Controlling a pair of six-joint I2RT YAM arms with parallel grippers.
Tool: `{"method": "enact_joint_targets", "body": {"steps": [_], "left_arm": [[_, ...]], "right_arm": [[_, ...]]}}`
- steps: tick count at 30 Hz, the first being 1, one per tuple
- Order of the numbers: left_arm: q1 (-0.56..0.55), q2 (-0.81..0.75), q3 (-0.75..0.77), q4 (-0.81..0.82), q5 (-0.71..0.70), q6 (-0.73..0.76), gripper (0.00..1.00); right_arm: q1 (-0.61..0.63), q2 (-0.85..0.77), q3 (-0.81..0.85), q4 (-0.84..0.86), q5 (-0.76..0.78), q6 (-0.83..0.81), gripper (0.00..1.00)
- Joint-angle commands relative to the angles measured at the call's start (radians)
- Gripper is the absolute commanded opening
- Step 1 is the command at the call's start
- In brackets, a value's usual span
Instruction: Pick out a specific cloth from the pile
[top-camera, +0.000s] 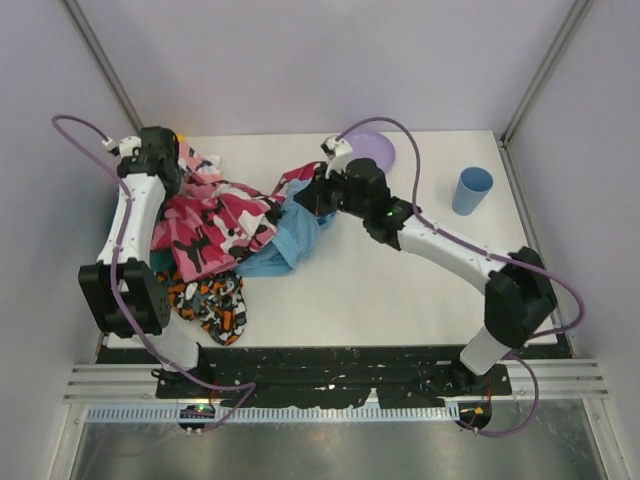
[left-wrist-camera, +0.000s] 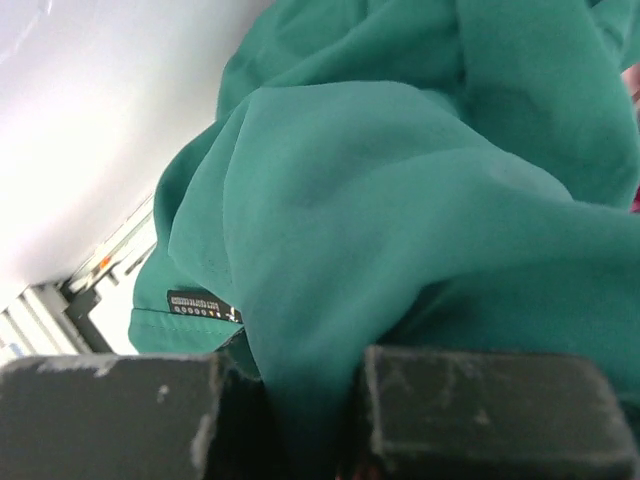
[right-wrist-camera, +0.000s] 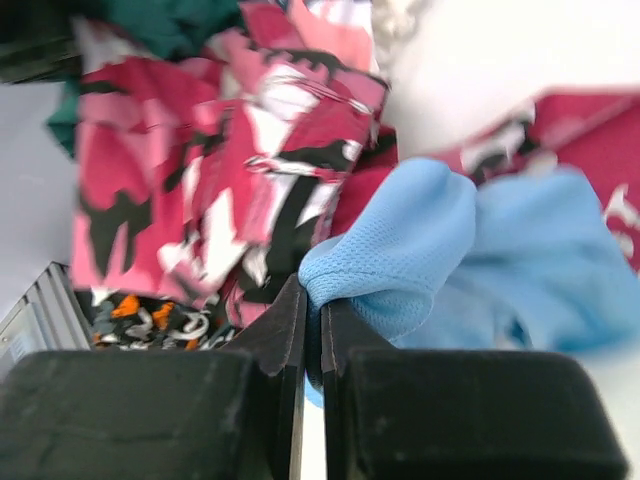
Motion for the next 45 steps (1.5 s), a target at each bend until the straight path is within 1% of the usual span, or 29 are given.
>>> {"method": "enact_joint_targets", "body": {"steps": [1, 4, 8, 11, 13, 15, 16, 17, 18, 19, 20, 22, 23, 24, 25, 26, 28, 29, 30, 34, 38, 41, 45], "left_arm": [[0.017, 0.132, 0.215, -0.013, -0.018, -0.037, 0.00], [0.018, 0.226, 0.249, -0.073, 0.037, -0.054, 0.00], [0.018, 0.286, 0.188, -0.108, 0.104, -0.080, 0.00], [0.008, 0.243, 0.055, -0.052, 0.166, -0.076, 0.00], [-0.006, 0.183, -0.076, 0.016, 0.196, -0.062, 0.00], [-0.012, 0.127, -0.172, 0.056, 0.234, -0.063, 0.00], [-0.015, 0.107, -0.202, 0.066, 0.252, -0.063, 0.02], [-0.020, 0.085, -0.229, 0.073, 0.266, -0.062, 0.07], [-0.025, 0.062, -0.252, 0.074, 0.274, -0.059, 0.17], [-0.032, 0.036, -0.266, 0.077, 0.279, -0.051, 0.35], [-0.044, 0.005, -0.277, 0.080, 0.283, -0.042, 0.48], [-0.072, -0.076, -0.274, 0.056, 0.263, -0.036, 0.71], [-0.075, -0.120, -0.265, 0.042, 0.256, -0.034, 0.89], [-0.109, -0.160, -0.259, 0.027, 0.248, -0.031, 0.99], [-0.124, -0.211, -0.250, 0.011, 0.236, -0.031, 1.00], [-0.138, -0.257, -0.242, 0.001, 0.234, -0.030, 1.00], [-0.167, -0.370, -0.239, -0.010, 0.248, -0.024, 1.00], [-0.183, -0.418, -0.242, -0.006, 0.257, -0.024, 1.00], [-0.199, -0.474, -0.247, -0.006, 0.265, -0.021, 1.00], [-0.247, -0.668, -0.297, 0.025, 0.312, -0.004, 1.00], [-0.253, -0.852, -0.361, 0.066, 0.394, 0.007, 1.00], [-0.252, -0.944, -0.401, 0.083, 0.412, 0.013, 1.00], [-0.252, -1.003, -0.421, 0.082, 0.444, 0.039, 1.00]], "right_arm": [[-0.003, -0.238, -0.051, 0.009, 0.035, -0.102, 0.05], [-0.001, -0.387, -0.063, -0.038, 0.068, -0.151, 0.06], [-0.003, -0.536, -0.028, -0.156, 0.166, -0.235, 0.05], [-0.005, -0.617, -0.016, -0.216, 0.230, -0.276, 0.05], [-0.005, -0.669, -0.011, -0.248, 0.273, -0.286, 0.06], [-0.006, -0.715, -0.011, -0.290, 0.331, -0.290, 0.05], [-0.008, -0.738, -0.019, -0.311, 0.383, -0.295, 0.05], [-0.009, -0.751, -0.023, -0.325, 0.407, -0.299, 0.05], [-0.012, -0.774, -0.038, -0.345, 0.478, -0.295, 0.06], [-0.017, -0.783, -0.049, -0.348, 0.520, -0.292, 0.07], [-0.023, -0.806, -0.078, -0.350, 0.578, -0.292, 0.07], [-0.040, -0.829, -0.117, -0.365, 0.675, -0.281, 0.09], [-0.052, -0.835, -0.127, -0.374, 0.696, -0.272, 0.12], [-0.075, -0.837, -0.149, -0.392, 0.706, -0.263, 0.16], [-0.089, -0.837, -0.158, -0.409, 0.674, -0.258, 0.21], [-0.128, -0.834, -0.169, -0.440, 0.660, -0.220, 0.28], [-0.176, -0.821, -0.184, -0.474, 0.587, -0.192, 0.71], [-0.184, -0.818, -0.187, -0.480, 0.571, -0.183, 0.98], [-0.187, -0.818, -0.195, -0.491, 0.571, -0.169, 0.95], [-0.187, -0.855, -0.201, -0.509, 0.575, -0.151, 0.95], [-0.187, -0.939, -0.230, -0.488, 0.566, -0.146, 0.95], [-0.187, -0.981, -0.262, -0.483, 0.576, -0.149, 0.95], [-0.187, -1.024, -0.302, -0.472, 0.577, -0.161, 0.95]]}}
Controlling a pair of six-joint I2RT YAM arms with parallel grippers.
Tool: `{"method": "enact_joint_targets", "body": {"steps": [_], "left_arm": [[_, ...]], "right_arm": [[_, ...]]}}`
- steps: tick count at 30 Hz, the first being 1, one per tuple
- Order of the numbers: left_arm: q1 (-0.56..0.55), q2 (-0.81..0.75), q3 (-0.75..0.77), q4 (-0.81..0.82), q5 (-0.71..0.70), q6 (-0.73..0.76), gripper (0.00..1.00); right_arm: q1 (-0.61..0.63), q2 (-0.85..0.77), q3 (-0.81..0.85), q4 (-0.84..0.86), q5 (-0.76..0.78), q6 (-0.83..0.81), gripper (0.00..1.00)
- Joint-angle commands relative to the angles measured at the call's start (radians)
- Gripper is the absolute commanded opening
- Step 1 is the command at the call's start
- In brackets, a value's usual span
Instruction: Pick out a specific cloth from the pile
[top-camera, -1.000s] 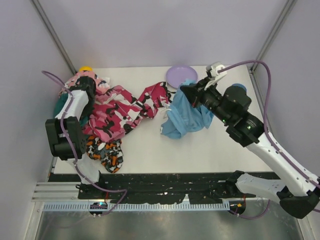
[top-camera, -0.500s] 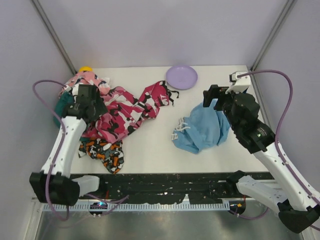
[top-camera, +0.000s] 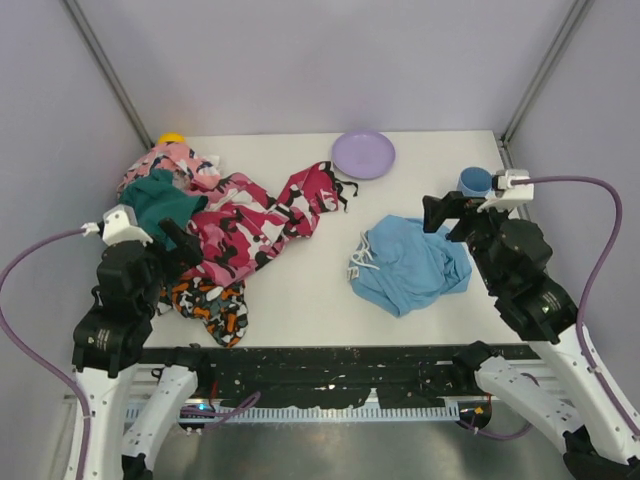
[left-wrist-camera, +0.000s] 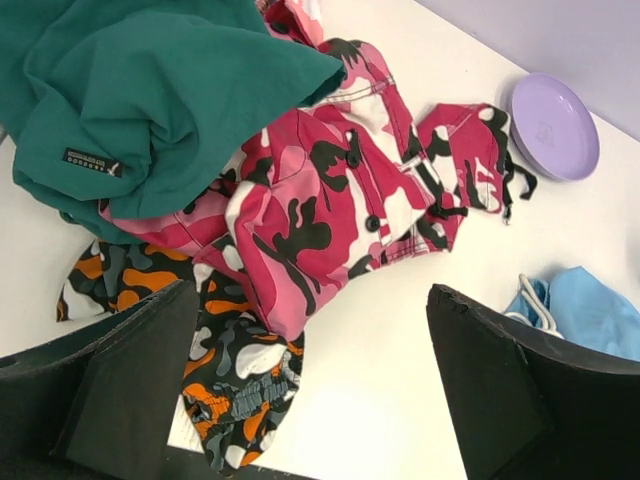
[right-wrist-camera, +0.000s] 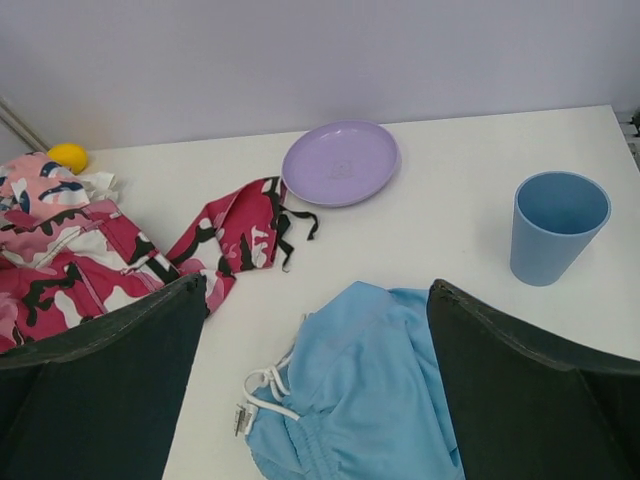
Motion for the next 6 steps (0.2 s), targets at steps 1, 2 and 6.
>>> {"method": "enact_joint_targets", "body": {"steps": [1, 2, 6], "left_arm": [[-0.003, -0.026, -0.023, 0.038, 0.060, 0.038, 1.00], [-0.003, -0.027, -0.021, 0.028, 0.058, 0.040, 1.00], [-0.003, -0.032, -0.024, 0.015, 0.057, 0.040, 1.00]], "right_arm": [[-0.001, -0.044, -0.039, 0.045, 0.004, 0.001, 0.95], [-0.001, -0.050, -0.053, 0.057, 0.004, 0.000, 0.95], [-0.001, -0.080, -0.075, 0.081, 0.000, -0.008, 0.95]]}}
